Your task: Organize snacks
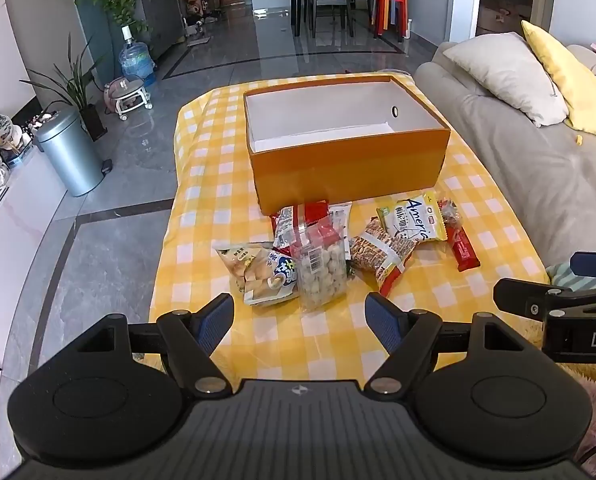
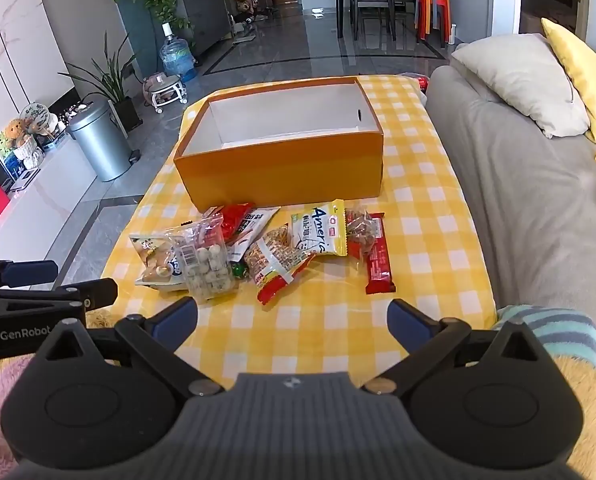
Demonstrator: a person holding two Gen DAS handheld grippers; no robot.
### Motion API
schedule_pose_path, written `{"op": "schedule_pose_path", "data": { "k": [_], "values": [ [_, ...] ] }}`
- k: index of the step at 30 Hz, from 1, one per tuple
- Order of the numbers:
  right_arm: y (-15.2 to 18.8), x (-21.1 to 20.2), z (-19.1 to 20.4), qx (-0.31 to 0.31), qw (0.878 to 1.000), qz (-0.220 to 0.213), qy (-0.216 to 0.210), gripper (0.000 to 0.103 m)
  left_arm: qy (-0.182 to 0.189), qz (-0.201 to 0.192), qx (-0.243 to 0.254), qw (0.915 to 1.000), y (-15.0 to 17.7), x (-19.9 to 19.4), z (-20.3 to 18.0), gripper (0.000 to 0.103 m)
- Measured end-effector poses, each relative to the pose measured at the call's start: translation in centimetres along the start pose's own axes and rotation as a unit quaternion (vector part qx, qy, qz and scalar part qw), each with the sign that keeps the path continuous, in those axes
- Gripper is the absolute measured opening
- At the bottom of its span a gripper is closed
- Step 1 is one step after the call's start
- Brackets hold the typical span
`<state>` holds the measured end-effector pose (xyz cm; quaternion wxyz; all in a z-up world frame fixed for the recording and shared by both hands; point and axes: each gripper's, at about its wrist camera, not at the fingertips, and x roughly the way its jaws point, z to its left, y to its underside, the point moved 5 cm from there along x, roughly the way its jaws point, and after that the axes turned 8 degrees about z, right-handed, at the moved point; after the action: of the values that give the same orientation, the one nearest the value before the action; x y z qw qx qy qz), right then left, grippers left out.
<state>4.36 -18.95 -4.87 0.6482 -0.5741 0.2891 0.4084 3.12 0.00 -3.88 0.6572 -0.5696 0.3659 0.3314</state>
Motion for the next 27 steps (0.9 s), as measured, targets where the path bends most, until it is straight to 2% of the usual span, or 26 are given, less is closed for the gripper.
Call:
{"op": "schedule_pose_path", "data": {
  "k": [10,27],
  "values": [
    [0.0,0.12,0.17,-0.002,1.0,0.004,0.002,0.098,-0.001,0.008,0.001,1.0,0.06,-0.31,0.14,0.088],
    [0.05,0.2,0.1,-0.004,1.0,0.005,0.007,0.098,0.001,-0.001,-0.002,1.0,0.3,0.57,0.29,0.088]
  ]
}}
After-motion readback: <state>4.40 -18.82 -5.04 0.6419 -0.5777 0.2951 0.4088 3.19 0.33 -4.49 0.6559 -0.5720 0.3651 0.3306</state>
